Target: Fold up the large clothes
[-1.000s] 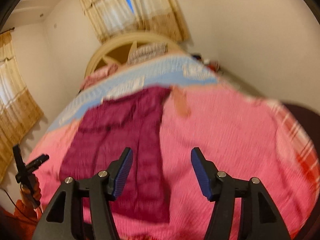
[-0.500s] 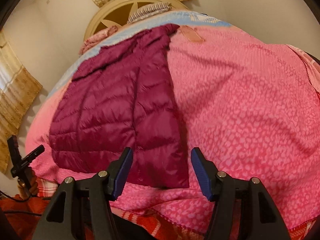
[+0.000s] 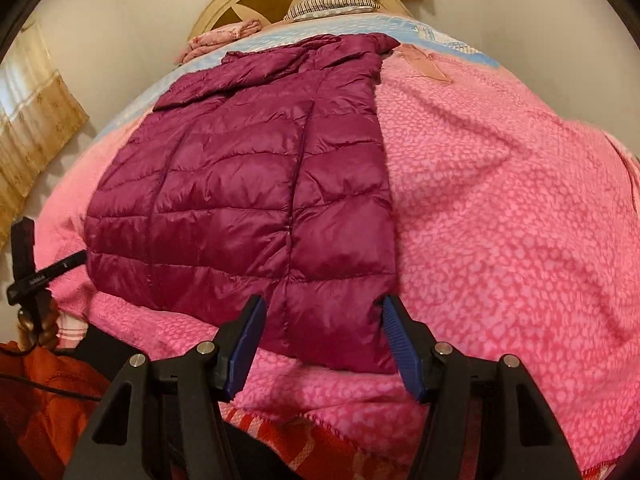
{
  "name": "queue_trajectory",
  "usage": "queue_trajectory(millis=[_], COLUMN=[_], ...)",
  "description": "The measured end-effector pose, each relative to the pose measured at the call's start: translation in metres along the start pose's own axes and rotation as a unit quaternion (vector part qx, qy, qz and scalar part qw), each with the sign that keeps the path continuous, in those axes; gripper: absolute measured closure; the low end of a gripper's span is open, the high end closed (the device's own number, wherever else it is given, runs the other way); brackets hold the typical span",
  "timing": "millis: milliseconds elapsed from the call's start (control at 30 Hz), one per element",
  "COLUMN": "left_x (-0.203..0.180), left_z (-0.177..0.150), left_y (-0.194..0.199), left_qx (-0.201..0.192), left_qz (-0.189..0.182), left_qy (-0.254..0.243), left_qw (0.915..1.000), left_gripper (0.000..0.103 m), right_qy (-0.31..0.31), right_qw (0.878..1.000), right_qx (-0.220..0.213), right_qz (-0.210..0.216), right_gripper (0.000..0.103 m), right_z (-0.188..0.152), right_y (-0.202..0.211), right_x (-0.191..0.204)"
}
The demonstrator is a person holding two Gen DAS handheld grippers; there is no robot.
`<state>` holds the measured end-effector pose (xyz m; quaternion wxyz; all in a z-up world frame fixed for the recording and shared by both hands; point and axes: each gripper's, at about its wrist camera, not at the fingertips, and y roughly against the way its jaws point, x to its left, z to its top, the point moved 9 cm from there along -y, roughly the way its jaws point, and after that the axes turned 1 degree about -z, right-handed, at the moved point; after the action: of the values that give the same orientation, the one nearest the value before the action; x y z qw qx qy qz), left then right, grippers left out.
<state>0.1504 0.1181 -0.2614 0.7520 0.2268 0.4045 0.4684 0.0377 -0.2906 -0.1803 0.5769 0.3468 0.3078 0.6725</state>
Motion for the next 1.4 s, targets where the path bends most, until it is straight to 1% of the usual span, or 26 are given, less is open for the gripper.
queue_trajectory(millis=[33, 67, 133, 167, 200, 233, 267, 333, 400, 433, 500, 567, 667, 800, 867, 900, 1000, 1067, 1133, 1200, 1300, 1367, 1400], left_x=[0.000, -0.001, -0.003, -0.005, -0.007, -0.010, -0.013, -0.016, -0.017, -0.018, -0.022, -0.031, -0.039, -0.042, -0.043, -0.041, -0.038, -0.033, -0.027, -0.018, -0.014, -0.010, -0.007], left_z=[-0.001, -0.004, -0.008, -0.009, -0.010, -0.010, -0.011, -0.010, -0.009, -0.008, -0.003, 0.007, 0.026, 0.067, 0.089, 0.094, 0.126, 0.147, 0.159, 0.174, 0.189, 0.200, 0.207], left_y=[-0.005, -0.010, -0.014, -0.014, -0.013, -0.012, -0.010, -0.008, -0.003, 0.000, 0.008, 0.027, 0.048, 0.068, 0.070, 0.070, 0.061, 0.047, 0.030, 0.010, -0.011, -0.021, -0.024], left_qx=[0.007, 0.016, 0.020, 0.017, 0.012, 0.010, 0.011, 0.011, 0.005, 0.003, -0.006, -0.028, -0.058, -0.084, -0.089, -0.091, -0.092, -0.087, -0.079, -0.066, -0.045, -0.034, -0.033], left_qz=[-0.001, 0.000, 0.007, 0.011, 0.009, 0.000, -0.016, -0.032, -0.038, -0.042, -0.051, -0.062, -0.059, -0.055, -0.055, -0.053, -0.033, -0.022, -0.013, -0.003, -0.005, -0.003, -0.011], left_qy=[0.005, 0.005, -0.005, -0.010, -0.013, -0.013, -0.011, -0.006, -0.004, -0.002, -0.001, -0.010, -0.021, -0.010, -0.005, -0.005, 0.003, 0.017, 0.034, 0.054, 0.072, 0.083, 0.090], left_qw=[1.0000, 0.9999, 0.9998, 0.9998, 0.9998, 0.9999, 0.9998, 0.9994, 0.9993, 0.9991, 0.9987, 0.9976, 0.9963, 0.9949, 0.9945, 0.9944, 0.9952, 0.9958, 0.9962, 0.9963, 0.9964, 0.9960, 0.9953], left_gripper=[0.011, 0.011, 0.011, 0.011, 0.015, 0.029, 0.036, 0.065, 0.085, 0.087, 0.090, 0.090, 0.090, 0.090, 0.090, 0.090, 0.090, 0.090, 0.085, 0.083, 0.081, 0.077, 0.073], right_qy=[0.012, 0.023, 0.040, 0.041, 0.036, 0.026, 0.019, -0.009, -0.026, -0.028, -0.029, -0.031, -0.037, -0.051, -0.052, -0.052, -0.057, -0.074, -0.092, -0.113, -0.126, -0.134, -0.144], right_qw=[1.000, 1.000, 0.999, 0.999, 0.999, 0.999, 0.999, 0.999, 0.998, 0.998, 0.997, 0.995, 0.991, 0.985, 0.982, 0.982, 0.981, 0.978, 0.976, 0.974, 0.976, 0.977, 0.976], right_qx=[0.001, 0.005, 0.017, 0.027, 0.035, 0.042, 0.042, 0.032, 0.027, 0.024, 0.016, 0.000, -0.026, -0.064, -0.080, -0.089, -0.104, -0.114, -0.122, -0.121, -0.112, -0.101, -0.095], right_qz=[-0.011, -0.013, -0.013, -0.006, 0.002, 0.008, 0.009, 0.029, 0.046, 0.057, 0.077, 0.099, 0.122, 0.154, 0.160, 0.159, 0.155, 0.158, 0.157, 0.154, 0.139, 0.134, 0.131], right_gripper=[0.042, 0.042, 0.043, 0.047, 0.066, 0.078, 0.079, 0.088, 0.093, 0.096, 0.097, 0.098, 0.098, 0.098, 0.098, 0.098, 0.099, 0.099, 0.099, 0.099, 0.099, 0.098, 0.098], right_z=[0.001, 0.002, 0.001, -0.002, -0.004, -0.006, -0.007, -0.008, -0.007, -0.005, 0.001, 0.011, 0.029, 0.064, 0.079, 0.090, 0.122, 0.145, 0.165, 0.185, 0.209, 0.221, 0.226], right_y=[-0.003, -0.007, -0.012, -0.017, -0.020, -0.023, -0.024, -0.023, -0.019, -0.015, -0.005, 0.011, 0.029, 0.051, 0.058, 0.059, 0.056, 0.050, 0.042, 0.025, -0.006, -0.027, -0.039], right_x=[0.002, 0.004, 0.010, 0.013, 0.014, 0.012, 0.010, 0.003, 0.001, 0.002, 0.006, 0.009, 0.013, 0.009, 0.007, 0.008, 0.004, -0.005, -0.013, -0.022, -0.029, -0.032, -0.035])
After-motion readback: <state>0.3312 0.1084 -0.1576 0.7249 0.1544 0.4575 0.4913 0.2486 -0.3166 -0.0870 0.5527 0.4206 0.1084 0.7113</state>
